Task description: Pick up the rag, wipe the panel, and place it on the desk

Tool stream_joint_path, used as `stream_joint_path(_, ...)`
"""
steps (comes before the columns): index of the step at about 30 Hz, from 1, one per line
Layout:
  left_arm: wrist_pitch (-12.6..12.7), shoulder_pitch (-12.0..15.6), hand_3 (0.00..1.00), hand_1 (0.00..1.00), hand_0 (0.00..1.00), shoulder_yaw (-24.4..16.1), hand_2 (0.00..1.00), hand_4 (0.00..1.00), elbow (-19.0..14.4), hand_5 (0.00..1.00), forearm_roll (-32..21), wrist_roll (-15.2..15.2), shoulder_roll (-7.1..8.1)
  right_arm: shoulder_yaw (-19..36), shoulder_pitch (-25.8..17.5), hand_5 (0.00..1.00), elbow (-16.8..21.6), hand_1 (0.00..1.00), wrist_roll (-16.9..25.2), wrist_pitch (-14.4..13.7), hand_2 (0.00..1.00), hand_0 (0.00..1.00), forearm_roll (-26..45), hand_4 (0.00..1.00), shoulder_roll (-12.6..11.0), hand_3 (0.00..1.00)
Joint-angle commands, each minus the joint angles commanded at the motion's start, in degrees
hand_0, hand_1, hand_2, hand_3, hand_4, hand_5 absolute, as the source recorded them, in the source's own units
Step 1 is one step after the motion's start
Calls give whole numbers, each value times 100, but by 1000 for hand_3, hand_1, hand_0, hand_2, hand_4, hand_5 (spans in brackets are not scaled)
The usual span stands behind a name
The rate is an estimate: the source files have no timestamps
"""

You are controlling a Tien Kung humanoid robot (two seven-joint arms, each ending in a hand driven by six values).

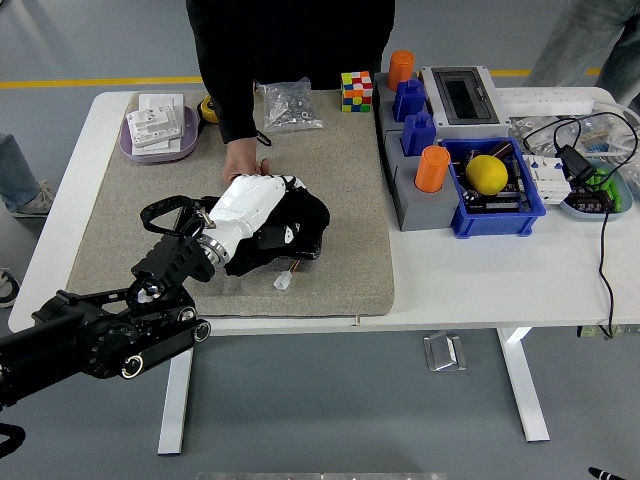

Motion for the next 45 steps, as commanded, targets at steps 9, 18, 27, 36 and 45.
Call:
stream_joint_path(9, 4, 34, 676, 181, 241, -87, 681, 508, 111, 92, -20, -19, 141, 15, -20, 569, -9, 689, 0, -3, 722, 784, -9, 998, 27, 656)
stream_joint_path(18, -2, 64, 676, 181, 237, -263, 681, 508, 275, 94, -20, -27, 239, 16, -29, 568, -15, 688, -13, -3, 722, 784, -5, 998, 19, 655)
stream_joint_path(27, 4, 132, 676, 180, 232, -393, 681, 508, 376, 93, 0, -48, 372, 37, -51, 568, -24, 689, -12, -5, 722, 784, -6, 998, 48, 657)
stream_joint_path(36, 3, 241, 676, 181, 233, -631, 680, 508, 431, 93, 80, -74, 524, 62, -46, 568, -27, 689, -16, -11, 722, 784, -8, 998, 39, 657)
stream_joint_path(45, -16, 272, 675, 181, 230, -832, 680, 508, 499, 92, 143, -68, 709, 127, -77, 569, -35, 689, -17, -8, 722, 784, -14, 998, 48, 658)
